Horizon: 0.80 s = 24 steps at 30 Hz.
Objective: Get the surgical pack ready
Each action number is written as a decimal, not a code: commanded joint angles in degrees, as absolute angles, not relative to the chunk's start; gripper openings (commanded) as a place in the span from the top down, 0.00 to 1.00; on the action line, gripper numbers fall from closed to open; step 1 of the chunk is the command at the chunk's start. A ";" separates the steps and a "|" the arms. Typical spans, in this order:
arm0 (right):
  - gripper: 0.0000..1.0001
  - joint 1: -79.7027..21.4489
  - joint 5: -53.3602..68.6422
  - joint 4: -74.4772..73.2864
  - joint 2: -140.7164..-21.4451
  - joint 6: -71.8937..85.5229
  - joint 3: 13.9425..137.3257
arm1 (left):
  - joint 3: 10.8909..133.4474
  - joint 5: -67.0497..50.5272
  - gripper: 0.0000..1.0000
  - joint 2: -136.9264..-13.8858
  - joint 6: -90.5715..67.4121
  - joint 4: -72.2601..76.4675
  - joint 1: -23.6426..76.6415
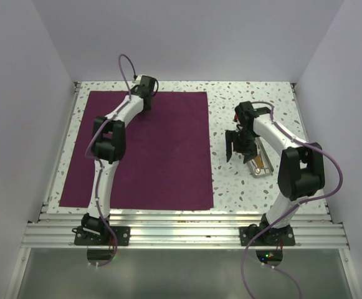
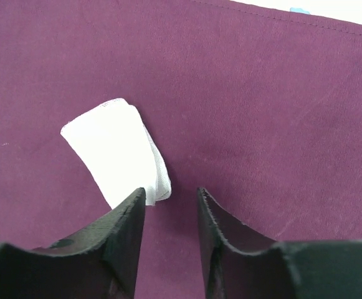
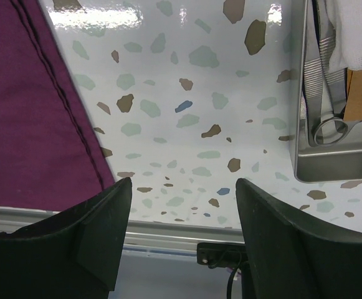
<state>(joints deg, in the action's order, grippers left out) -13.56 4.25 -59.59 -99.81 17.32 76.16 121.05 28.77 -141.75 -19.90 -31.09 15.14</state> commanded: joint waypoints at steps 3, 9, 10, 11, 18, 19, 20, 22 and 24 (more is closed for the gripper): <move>0.28 -13.62 5.01 -60.03 -99.67 16.79 77.34 | 122.43 30.32 0.61 -141.77 -19.16 -29.71 14.33; 0.28 -13.54 5.19 -59.85 -100.02 17.05 77.17 | 122.52 30.50 0.63 -142.12 -18.37 -29.18 13.80; 0.28 -13.54 5.19 -59.85 -99.93 17.05 77.17 | 122.61 30.50 0.63 -142.21 -18.46 -29.09 13.62; 0.28 -13.62 5.19 -59.77 -100.02 17.14 77.25 | 122.78 30.41 0.63 -142.47 -18.37 -29.00 13.54; 0.28 -13.54 4.83 -59.94 -99.76 17.40 77.17 | 123.92 29.71 0.64 -143.61 -17.75 -28.92 13.36; 0.28 -13.62 4.83 -59.94 -99.84 17.49 77.17 | 123.93 29.71 0.64 -143.79 -17.75 -28.92 13.36; 0.28 -13.62 4.83 -59.85 -99.93 17.49 77.25 | 123.93 29.62 0.65 -143.70 -17.67 -28.92 13.36; 0.28 -13.62 4.83 -59.85 -99.93 17.67 77.25 | 123.93 29.62 0.71 -143.79 -17.75 -28.83 13.27; 0.28 -13.62 4.75 -59.85 -100.02 17.93 77.43 | 123.93 29.53 0.76 -143.70 -17.67 -28.65 13.10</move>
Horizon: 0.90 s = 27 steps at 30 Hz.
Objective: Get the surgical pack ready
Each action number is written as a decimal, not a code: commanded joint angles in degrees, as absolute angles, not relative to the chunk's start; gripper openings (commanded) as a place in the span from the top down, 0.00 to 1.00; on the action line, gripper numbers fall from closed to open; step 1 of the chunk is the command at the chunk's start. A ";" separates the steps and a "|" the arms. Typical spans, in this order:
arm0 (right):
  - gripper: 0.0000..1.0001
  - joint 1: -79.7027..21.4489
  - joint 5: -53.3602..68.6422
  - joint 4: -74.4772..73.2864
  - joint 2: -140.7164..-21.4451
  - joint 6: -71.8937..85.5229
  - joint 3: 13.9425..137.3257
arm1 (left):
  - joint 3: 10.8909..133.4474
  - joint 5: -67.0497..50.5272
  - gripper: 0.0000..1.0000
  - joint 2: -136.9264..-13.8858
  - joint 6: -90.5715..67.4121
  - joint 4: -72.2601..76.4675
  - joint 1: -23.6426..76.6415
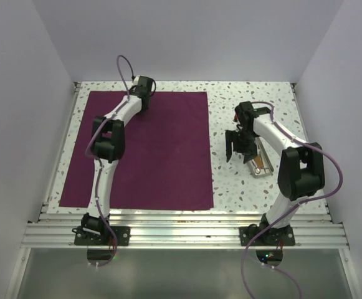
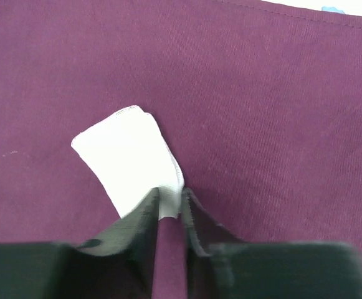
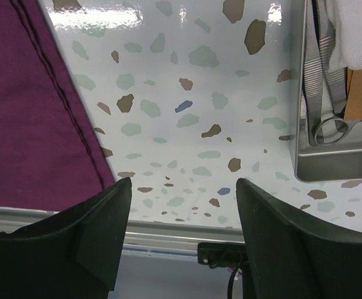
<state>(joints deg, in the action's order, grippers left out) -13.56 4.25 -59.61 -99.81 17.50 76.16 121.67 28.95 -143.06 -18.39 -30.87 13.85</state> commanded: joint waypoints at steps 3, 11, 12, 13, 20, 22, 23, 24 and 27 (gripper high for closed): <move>0.28 -13.71 4.92 -59.94 -100.19 18.11 77.78 | 124.63 29.62 0.89 -143.61 -17.84 -29.18 12.75; 0.27 -14.59 6.06 -61.43 -99.85 18.37 83.58 | 122.35 26.99 1.00 -133.87 -17.40 -30.75 12.74; 0.27 -14.68 6.93 -61.52 -99.58 18.63 84.02 | 121.47 26.20 1.00 -132.38 -17.92 -31.54 12.74; 0.27 -15.03 7.90 -61.44 -99.32 19.59 84.63 | 119.29 25.06 1.00 -129.23 -18.02 -32.34 12.83; 0.24 -15.21 25.29 -56.88 -96.59 34.86 83.50 | 95.48 1.63 1.00 -106.90 -14.07 -29.45 15.81; 0.24 -15.73 29.43 -53.19 -95.89 42.92 82.62 | 88.61 -6.03 1.00 -99.43 -12.40 -28.57 16.96; 0.24 -16.25 29.70 -52.04 -95.71 45.24 83.05 | 86.42 -9.63 1.00 -96.88 -11.78 -28.74 18.62; 0.24 -17.56 29.10 -51.07 -95.63 49.35 84.45 | 82.05 -10.97 1.00 -91.90 -11.43 -28.31 19.68; 0.24 -20.99 28.30 -48.89 -95.45 56.14 85.87 | 75.35 -15.81 1.00 -83.62 -11.33 -28.21 23.63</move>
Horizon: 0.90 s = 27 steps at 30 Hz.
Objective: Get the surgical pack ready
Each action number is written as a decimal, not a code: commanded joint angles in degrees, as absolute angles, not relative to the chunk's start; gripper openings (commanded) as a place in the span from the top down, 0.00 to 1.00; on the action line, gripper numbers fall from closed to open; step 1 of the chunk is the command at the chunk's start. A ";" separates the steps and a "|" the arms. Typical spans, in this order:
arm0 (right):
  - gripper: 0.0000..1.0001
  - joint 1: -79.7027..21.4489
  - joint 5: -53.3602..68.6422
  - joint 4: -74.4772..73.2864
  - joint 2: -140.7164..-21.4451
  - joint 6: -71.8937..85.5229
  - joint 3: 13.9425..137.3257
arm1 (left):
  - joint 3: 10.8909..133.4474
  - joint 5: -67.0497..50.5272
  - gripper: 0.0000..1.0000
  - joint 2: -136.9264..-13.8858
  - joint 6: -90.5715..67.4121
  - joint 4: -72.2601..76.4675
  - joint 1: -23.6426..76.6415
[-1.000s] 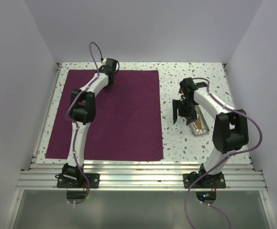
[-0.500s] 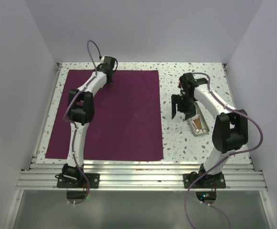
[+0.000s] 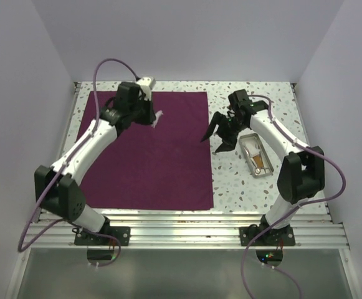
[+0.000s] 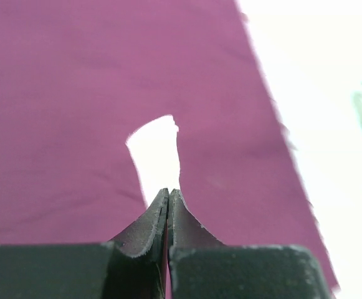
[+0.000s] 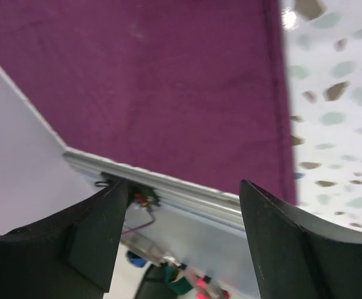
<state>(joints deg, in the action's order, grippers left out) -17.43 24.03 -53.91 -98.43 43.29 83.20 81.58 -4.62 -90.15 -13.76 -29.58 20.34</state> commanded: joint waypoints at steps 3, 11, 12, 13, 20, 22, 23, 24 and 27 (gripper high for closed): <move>0.25 -25.03 27.16 -48.34 -95.27 65.10 85.96 | 69.46 -21.00 1.00 -77.02 -13.53 -26.72 26.53; 0.27 -30.76 18.02 -51.06 -87.72 75.23 84.11 | 62.75 -21.18 1.00 -68.56 -16.26 -26.46 32.78; 0.27 -31.28 17.50 -51.41 -87.37 76.37 84.46 | 62.58 -21.44 1.00 -68.38 -16.17 -26.37 32.96; 0.27 -31.81 17.06 -52.03 -87.28 76.72 84.90 | 62.49 -21.36 1.00 -68.20 -16.17 -26.54 33.48; 0.28 -36.82 15.65 -52.56 -88.42 80.67 85.43 | 62.31 -20.30 1.00 -66.89 -16.52 -26.10 35.33; 0.30 -37.87 15.64 -51.08 -88.33 81.91 84.73 | 62.40 -20.13 1.00 -66.80 -16.44 -26.10 35.94; 0.31 -38.14 15.56 -50.89 -88.59 82.18 84.64 | 62.40 -20.04 1.00 -66.80 -16.44 -26.19 36.12; 0.31 -38.41 15.47 -50.98 -88.85 82.35 84.73 | 62.40 -19.95 1.00 -66.71 -16.61 -26.10 36.56; 0.32 -38.93 15.29 -50.80 -89.65 82.53 84.81 | 62.40 -19.78 1.00 -66.62 -16.61 -26.10 37.87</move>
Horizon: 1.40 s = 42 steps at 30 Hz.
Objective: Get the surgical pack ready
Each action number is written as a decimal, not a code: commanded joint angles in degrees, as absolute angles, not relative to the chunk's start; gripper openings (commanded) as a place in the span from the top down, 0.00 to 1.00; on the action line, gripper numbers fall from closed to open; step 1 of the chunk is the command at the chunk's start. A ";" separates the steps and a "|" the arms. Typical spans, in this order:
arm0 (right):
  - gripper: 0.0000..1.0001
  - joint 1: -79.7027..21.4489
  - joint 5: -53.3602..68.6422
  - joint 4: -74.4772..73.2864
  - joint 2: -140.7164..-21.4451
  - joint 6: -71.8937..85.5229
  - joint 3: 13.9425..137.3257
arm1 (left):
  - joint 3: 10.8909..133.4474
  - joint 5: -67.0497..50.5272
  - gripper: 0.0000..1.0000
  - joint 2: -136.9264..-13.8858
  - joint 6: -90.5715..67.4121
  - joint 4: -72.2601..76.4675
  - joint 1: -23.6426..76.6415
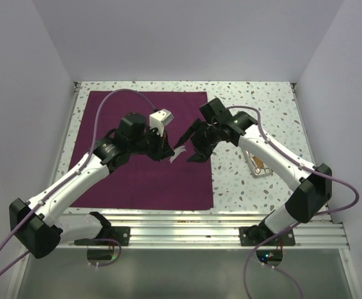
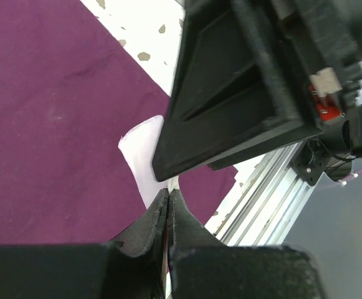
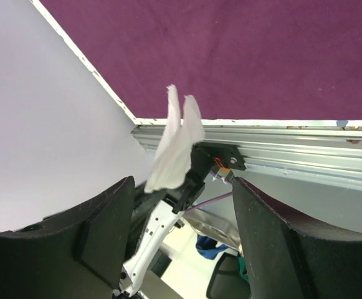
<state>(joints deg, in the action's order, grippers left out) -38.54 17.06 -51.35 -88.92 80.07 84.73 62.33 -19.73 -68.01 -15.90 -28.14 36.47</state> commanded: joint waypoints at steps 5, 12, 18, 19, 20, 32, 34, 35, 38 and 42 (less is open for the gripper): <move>0.35 -39.55 15.64 -49.92 -90.44 83.23 83.94 | 62.31 -19.25 1.00 -66.71 -16.52 -25.93 39.46; 0.48 -39.73 16.26 -49.66 -91.32 83.58 83.76 | 62.40 -18.90 1.00 -67.67 -16.35 -25.40 41.13; 0.94 -39.64 16.79 -48.69 -90.18 83.23 81.39 | 62.93 -18.90 1.00 -69.34 -16.43 -24.26 41.66; 0.99 -39.55 16.61 -48.78 -90.09 81.84 80.78 | 62.93 -19.07 0.91 -69.43 -16.52 -24.17 41.66; 1.00 -39.46 15.83 -48.87 -89.74 80.52 80.68 | 62.76 -19.16 0.78 -69.61 -16.70 -23.56 41.66; 1.00 -18.03 10.18 -55.29 -87.28 19.03 79.72 | 56.87 -23.82 0.40 -67.77 -18.81 -24.69 28.93; 1.00 -16.01 9.85 -54.84 -87.54 9.20 79.45 | 55.20 -21.37 0.41 -66.80 -18.10 -26.79 28.04; 1.00 -15.04 9.84 -54.93 -87.89 6.79 79.28 | 54.33 -19.79 0.42 -66.36 -18.89 -26.98 27.60; 1.00 -8.98 10.46 -56.68 -90.43 0.63 78.57 | 49.67 -20.47 0.43 -64.43 -20.21 -25.58 27.60; 1.00 -2.30 10.02 -53.79 -91.05 -6.06 76.11 | 45.01 -22.76 0.44 -61.71 -22.23 -22.68 27.60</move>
